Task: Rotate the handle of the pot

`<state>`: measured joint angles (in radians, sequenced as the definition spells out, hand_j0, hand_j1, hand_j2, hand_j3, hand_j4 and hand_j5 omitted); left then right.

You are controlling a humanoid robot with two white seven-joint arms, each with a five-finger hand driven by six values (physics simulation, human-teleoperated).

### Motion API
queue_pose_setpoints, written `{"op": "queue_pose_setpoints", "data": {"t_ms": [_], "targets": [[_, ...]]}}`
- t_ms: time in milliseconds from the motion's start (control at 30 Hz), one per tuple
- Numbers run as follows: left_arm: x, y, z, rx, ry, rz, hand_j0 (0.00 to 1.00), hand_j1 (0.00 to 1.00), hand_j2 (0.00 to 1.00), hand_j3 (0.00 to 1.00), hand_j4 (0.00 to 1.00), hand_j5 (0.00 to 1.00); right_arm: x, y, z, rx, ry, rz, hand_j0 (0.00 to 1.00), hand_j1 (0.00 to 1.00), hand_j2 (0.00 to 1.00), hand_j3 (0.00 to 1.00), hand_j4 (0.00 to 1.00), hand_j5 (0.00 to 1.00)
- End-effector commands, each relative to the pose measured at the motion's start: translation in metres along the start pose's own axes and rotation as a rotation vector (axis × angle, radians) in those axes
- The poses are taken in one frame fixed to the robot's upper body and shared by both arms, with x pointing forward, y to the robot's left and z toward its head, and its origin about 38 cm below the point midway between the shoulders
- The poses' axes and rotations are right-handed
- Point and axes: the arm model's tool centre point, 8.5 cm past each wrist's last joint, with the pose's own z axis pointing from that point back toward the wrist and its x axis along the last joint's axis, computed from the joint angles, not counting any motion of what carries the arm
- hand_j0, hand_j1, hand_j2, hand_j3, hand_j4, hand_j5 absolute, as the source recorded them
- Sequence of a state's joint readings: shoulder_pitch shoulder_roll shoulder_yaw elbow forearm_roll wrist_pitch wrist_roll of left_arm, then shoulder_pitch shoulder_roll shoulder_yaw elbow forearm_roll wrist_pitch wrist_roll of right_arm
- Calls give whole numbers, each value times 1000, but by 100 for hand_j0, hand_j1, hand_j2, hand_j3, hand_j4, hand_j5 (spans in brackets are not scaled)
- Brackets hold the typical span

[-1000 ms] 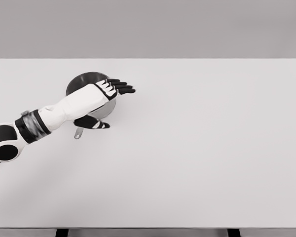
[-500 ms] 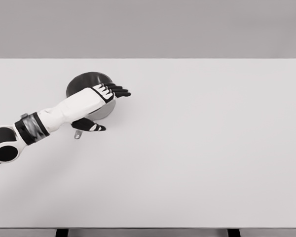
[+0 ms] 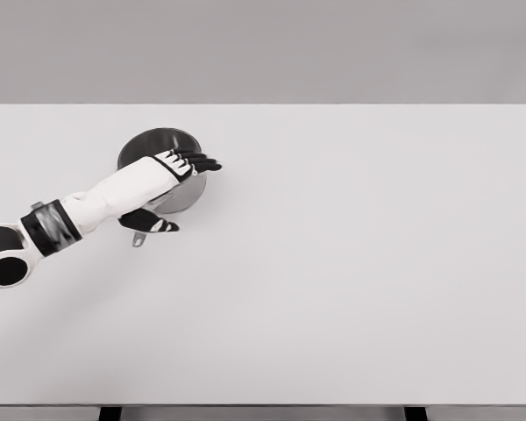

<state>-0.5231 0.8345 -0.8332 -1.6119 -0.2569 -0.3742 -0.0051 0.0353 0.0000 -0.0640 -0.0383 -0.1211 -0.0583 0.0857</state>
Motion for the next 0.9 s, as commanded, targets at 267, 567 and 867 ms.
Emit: {"op": "queue_pose_setpoints", "data": {"t_ms": [267, 567, 867], "targets": [[-10, 1, 5, -3, 31, 0, 100, 100, 100, 100, 100, 100, -1, 0, 0, 0, 1, -1, 100, 100, 100, 100, 100, 100], [-18, 4, 8, -2, 54, -9, 100, 100, 100, 100, 100, 100, -1, 0, 0, 0, 1, -1, 100, 100, 100, 100, 100, 100], [-29, 9, 15, -7, 88, -21, 100, 100, 100, 100, 100, 100, -1, 0, 0, 0, 1, -1, 100, 100, 100, 100, 100, 100]]}}
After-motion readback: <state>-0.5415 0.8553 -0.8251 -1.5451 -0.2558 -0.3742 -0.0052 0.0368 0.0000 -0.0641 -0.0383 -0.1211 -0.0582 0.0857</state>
